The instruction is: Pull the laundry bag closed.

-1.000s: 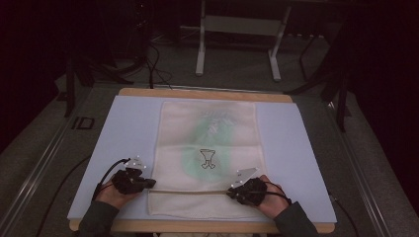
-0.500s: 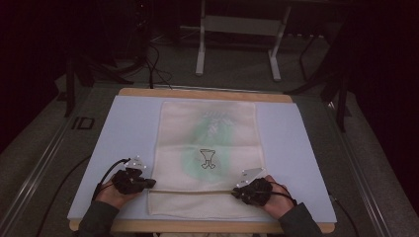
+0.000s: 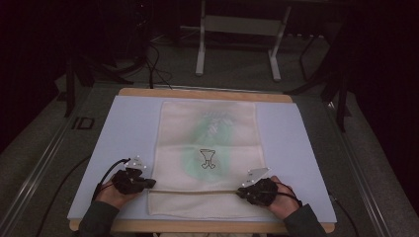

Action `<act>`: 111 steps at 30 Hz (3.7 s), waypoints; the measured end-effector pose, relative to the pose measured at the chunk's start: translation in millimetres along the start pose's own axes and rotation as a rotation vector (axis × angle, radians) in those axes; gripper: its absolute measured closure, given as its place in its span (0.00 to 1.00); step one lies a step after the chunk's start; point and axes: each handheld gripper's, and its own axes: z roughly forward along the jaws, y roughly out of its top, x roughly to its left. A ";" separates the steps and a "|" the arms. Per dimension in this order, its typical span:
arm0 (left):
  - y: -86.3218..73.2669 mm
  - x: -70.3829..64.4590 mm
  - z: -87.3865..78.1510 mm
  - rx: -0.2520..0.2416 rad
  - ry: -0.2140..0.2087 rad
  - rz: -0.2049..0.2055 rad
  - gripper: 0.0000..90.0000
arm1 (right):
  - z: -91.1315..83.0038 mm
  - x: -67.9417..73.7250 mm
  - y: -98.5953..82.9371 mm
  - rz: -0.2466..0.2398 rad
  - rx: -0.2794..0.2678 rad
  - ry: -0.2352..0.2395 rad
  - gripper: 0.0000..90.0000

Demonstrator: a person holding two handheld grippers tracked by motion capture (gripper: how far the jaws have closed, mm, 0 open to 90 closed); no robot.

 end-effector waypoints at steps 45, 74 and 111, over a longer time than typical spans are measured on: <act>0.1 0.4 0.0 0.001 0.000 0.002 1.00 | -21.2 -11.2 -30.4 0.072 -0.001 -0.027 0.91; 0.8 -0.4 0.1 0.007 0.005 0.007 1.00 | -54.5 -36.5 -71.6 0.149 -0.043 -0.003 0.91; -0.5 3.2 -5.9 -0.097 0.086 0.027 0.89 | -56.3 -44.6 -84.1 0.299 -0.219 -0.137 0.62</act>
